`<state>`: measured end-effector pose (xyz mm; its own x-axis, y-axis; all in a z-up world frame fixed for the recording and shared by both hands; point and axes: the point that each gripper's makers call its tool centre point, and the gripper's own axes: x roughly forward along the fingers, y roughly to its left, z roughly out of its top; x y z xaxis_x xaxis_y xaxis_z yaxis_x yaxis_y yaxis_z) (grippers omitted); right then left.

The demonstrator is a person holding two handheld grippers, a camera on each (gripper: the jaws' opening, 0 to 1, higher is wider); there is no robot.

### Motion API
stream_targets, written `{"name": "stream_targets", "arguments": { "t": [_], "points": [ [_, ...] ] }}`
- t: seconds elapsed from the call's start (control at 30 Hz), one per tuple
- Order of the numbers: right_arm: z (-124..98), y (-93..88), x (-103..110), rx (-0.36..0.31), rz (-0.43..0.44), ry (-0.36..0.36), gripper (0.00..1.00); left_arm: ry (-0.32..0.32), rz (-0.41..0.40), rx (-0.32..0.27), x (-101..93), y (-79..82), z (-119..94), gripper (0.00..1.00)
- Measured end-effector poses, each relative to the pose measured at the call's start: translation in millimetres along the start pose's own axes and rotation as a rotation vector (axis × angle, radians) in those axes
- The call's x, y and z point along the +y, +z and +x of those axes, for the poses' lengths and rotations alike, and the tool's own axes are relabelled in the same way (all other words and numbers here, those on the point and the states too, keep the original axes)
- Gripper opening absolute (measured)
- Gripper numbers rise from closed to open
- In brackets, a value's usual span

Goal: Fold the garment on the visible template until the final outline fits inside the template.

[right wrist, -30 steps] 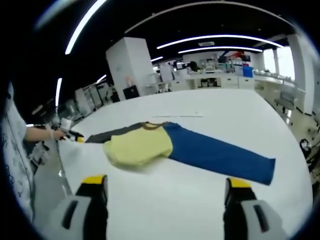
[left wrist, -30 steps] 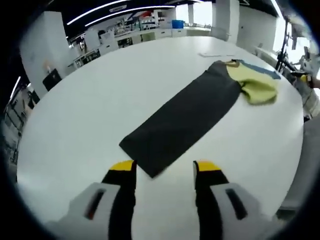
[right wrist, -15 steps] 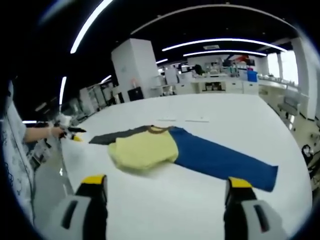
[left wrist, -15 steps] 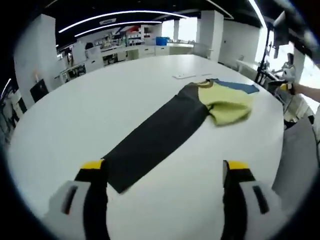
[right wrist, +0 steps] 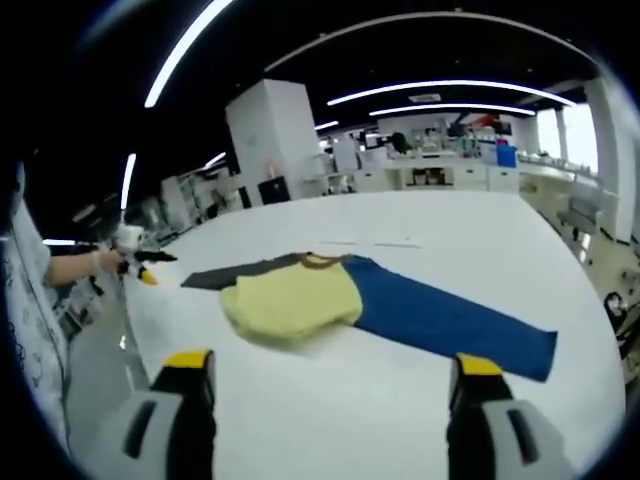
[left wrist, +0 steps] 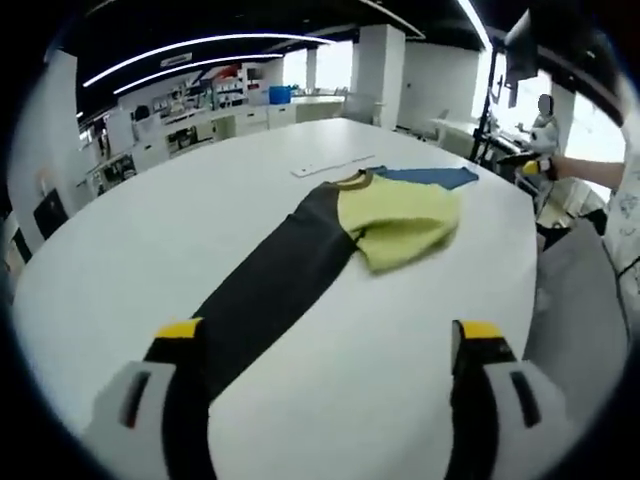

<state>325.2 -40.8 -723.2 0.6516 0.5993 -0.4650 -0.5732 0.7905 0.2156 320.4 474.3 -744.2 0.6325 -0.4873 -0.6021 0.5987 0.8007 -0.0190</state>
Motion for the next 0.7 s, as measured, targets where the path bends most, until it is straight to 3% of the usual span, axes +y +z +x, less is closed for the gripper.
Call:
{"name": "stream_targets", "arguments": {
  "t": [0.13, 0.23, 0.43, 0.5, 0.7],
  "points": [
    [0.9, -2.6, 5.2, 0.007, -0.008, 0.003, 0.98, -0.008, 0.056, -0.013, -9.3, 13.8, 9.4, 0.94],
    [0.7, -3.6, 5.5, 0.008, -0.009, 0.006, 0.98, -0.028, 0.057, -0.021, -26.7, 25.4, 18.6, 0.91],
    [0.9, -6.9, 9.9, 0.022, -0.009, 0.011, 0.96, -0.057, 0.047, -0.055, -43.9, 30.0, 38.9, 0.88],
    [1.7, -7.6, 9.5, 0.026, -0.011, 0.01, 0.96, -0.087, 0.043, -0.064, -59.7, 32.1, 48.8, 0.87],
    [6.0, -9.5, 8.6, 0.042, -0.028, 0.009, 0.94, -0.112, 0.073, -0.056, -76.6, 31.6, 62.7, 0.86]
  ]
}}
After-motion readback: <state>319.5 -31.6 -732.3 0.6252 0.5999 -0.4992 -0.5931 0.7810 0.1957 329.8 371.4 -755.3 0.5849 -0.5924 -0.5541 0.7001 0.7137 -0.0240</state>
